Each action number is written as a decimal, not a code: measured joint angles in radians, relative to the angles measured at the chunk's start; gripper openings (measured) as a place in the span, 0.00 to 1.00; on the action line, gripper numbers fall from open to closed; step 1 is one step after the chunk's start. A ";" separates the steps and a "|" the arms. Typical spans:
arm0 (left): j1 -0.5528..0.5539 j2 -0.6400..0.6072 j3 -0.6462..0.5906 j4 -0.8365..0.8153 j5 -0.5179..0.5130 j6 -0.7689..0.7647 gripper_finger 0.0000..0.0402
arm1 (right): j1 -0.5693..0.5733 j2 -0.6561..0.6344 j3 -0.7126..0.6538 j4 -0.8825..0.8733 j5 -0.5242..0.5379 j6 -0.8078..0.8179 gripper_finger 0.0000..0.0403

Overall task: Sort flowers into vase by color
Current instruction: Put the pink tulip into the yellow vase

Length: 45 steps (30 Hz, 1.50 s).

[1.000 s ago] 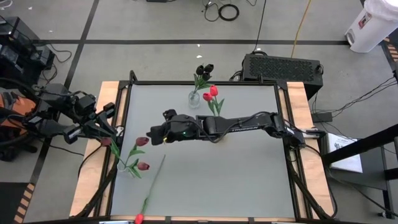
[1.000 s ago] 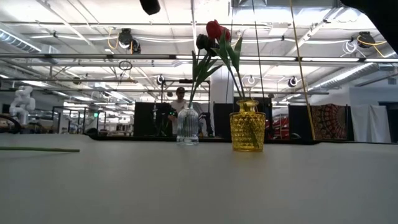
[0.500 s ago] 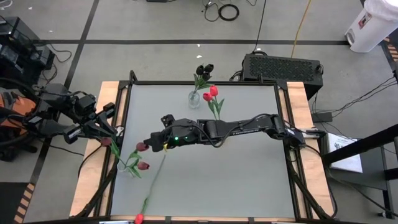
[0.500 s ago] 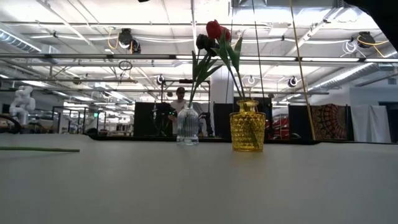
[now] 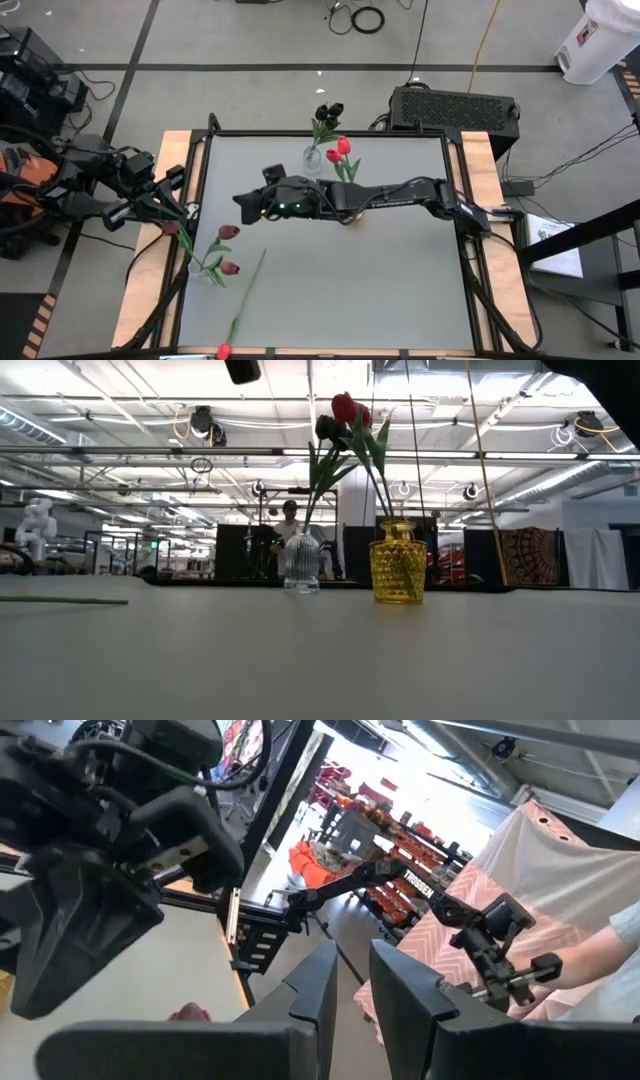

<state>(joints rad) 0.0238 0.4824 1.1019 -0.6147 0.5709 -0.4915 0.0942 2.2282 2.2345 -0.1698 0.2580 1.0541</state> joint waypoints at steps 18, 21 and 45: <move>0.000 0.000 0.000 0.004 -0.004 0.002 0.17 | 0.003 -0.190 0.000 -0.060 0.004 -0.288 0.00; 0.000 0.000 0.001 0.004 -0.020 0.003 0.17 | 0.012 -0.232 0.000 -0.139 0.005 -0.321 0.00; 0.000 -0.001 0.506 -0.667 -0.635 0.203 0.17 | 0.158 -0.425 0.000 -0.758 0.002 -0.376 0.20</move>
<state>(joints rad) 0.0238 0.4817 1.6079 -1.2821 -0.0644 -0.2882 0.2526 1.8027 2.2345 -0.9277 0.2596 0.6777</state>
